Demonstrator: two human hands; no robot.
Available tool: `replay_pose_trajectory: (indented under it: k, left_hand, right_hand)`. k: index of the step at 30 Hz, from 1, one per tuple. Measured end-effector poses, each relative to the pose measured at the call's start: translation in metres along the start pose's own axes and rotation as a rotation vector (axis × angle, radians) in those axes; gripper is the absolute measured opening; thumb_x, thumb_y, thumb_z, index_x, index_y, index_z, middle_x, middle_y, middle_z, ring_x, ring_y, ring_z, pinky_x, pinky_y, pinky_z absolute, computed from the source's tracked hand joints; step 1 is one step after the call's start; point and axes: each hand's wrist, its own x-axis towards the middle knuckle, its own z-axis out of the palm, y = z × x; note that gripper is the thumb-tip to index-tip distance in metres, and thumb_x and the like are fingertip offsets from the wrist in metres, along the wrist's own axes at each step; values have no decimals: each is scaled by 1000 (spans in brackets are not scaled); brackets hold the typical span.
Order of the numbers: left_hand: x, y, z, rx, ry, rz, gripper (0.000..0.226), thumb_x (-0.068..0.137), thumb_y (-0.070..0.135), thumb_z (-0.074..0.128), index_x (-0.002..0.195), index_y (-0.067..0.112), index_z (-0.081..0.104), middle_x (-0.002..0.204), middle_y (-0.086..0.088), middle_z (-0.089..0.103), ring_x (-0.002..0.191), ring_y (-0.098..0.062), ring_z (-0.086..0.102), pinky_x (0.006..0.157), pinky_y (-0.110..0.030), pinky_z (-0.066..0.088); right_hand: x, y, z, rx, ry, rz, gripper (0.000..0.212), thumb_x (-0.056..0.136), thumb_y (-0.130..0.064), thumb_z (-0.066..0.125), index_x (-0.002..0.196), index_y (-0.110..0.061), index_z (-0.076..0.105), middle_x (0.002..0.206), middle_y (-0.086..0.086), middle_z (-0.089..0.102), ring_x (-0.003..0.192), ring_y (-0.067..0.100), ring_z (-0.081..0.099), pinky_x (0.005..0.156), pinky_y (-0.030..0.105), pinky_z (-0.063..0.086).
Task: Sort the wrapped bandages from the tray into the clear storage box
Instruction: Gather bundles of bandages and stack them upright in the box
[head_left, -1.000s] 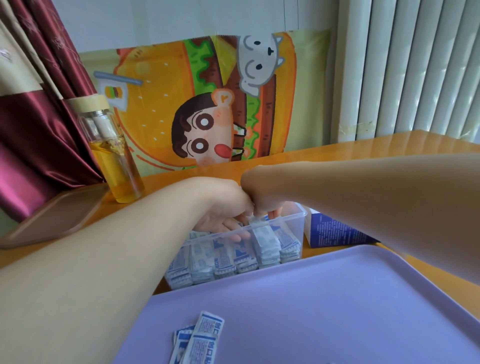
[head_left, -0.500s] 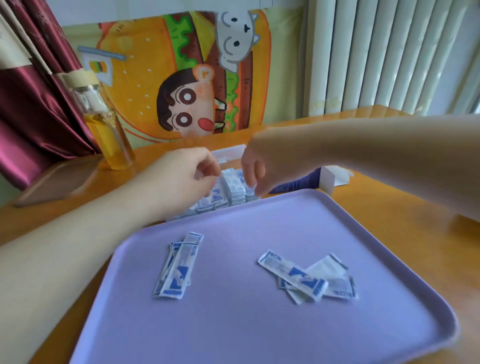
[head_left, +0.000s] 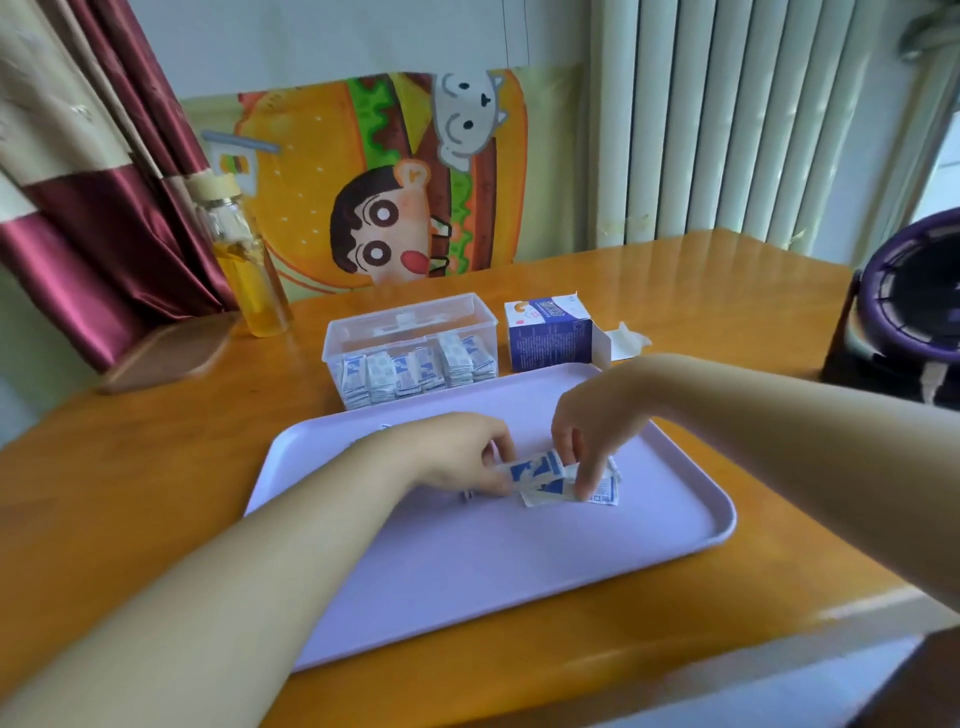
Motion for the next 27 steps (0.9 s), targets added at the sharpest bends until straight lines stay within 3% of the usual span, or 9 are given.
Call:
replay_pose_trajectory:
  k: [3, 5, 7, 10, 12, 14, 20, 23, 27]
  left_hand:
    - [-13, -12, -3, 25, -7, -61, 16, 87, 31, 59, 78, 25, 48, 73, 11, 46, 63, -6, 42, 56, -22, 32]
    - [-21, -25, -3, -97, 40, -142, 17, 90, 26, 55, 75, 20, 49, 70, 6, 47, 59, -9, 40, 54, -24, 30]
    - [-31, -31, 0, -606, 127, -259, 11, 93, 16, 50, 84, 17, 57, 76, 0, 57, 60, -13, 49, 55, -26, 38]
    - [-46, -25, 2, -1374, 159, -287, 23, 96, 0, 40, 103, 8, 60, 89, -10, 63, 71, -19, 66, 66, -31, 55]
    - [-55, -18, 2, -1588, 139, -236, 25, 96, 0, 37, 103, 4, 61, 86, -11, 63, 67, -18, 67, 65, -32, 58]
    - [-59, -7, 2, -1655, 61, -192, 24, 97, 5, 38, 102, 5, 62, 84, -10, 65, 64, -16, 65, 60, -30, 58]
    - [-70, 6, 8, -1622, -55, -70, 22, 86, 29, 57, 96, 12, 66, 79, -2, 62, 59, -11, 57, 60, -29, 54]
    - [-72, 3, 12, -1605, -29, -34, 21, 81, 19, 62, 99, 9, 64, 73, -1, 56, 57, -8, 54, 61, -25, 54]
    - [-70, -1, 14, -1598, 77, -65, 15, 88, 7, 59, 101, 5, 64, 66, -1, 54, 53, -5, 51, 57, -22, 52]
  right_hand:
    - [-1, 3, 0, -7, 15, -1, 34, 78, -52, 66, 103, -31, 59, 96, -8, 58, 94, 16, 61, 63, 19, 39]
    - [-5, 6, 0, 20, 148, -27, 32, 82, -45, 65, 106, -24, 63, 86, -9, 56, 81, 13, 56, 58, 17, 35]
    - [-13, 5, -1, 129, 378, -68, 18, 84, -35, 67, 95, -21, 66, 73, -12, 54, 73, 13, 52, 54, 15, 35]
    - [-23, -1, 5, 134, 857, -210, 10, 86, -25, 66, 92, -19, 72, 80, -12, 57, 80, 13, 54, 59, 5, 35]
    - [-25, -8, 15, -46, 1195, -433, 15, 87, -22, 61, 91, -17, 75, 84, -5, 62, 80, 20, 57, 65, 9, 38]
    - [-21, -11, 29, -210, 1368, -557, 20, 89, -20, 56, 95, -17, 74, 88, 3, 63, 78, 24, 55, 62, 27, 44]
    - [-10, -16, 36, -341, 1492, -643, 27, 97, -11, 43, 111, -17, 66, 96, 1, 44, 78, 24, 45, 67, 30, 37]
    - [-9, -19, 34, -371, 1479, -640, 33, 99, -12, 39, 111, -14, 69, 95, 2, 45, 77, 23, 43, 63, 31, 38]
    - [-10, -18, 37, -367, 1416, -643, 24, 94, -10, 50, 108, -10, 69, 92, 6, 62, 77, 24, 49, 61, 33, 45]
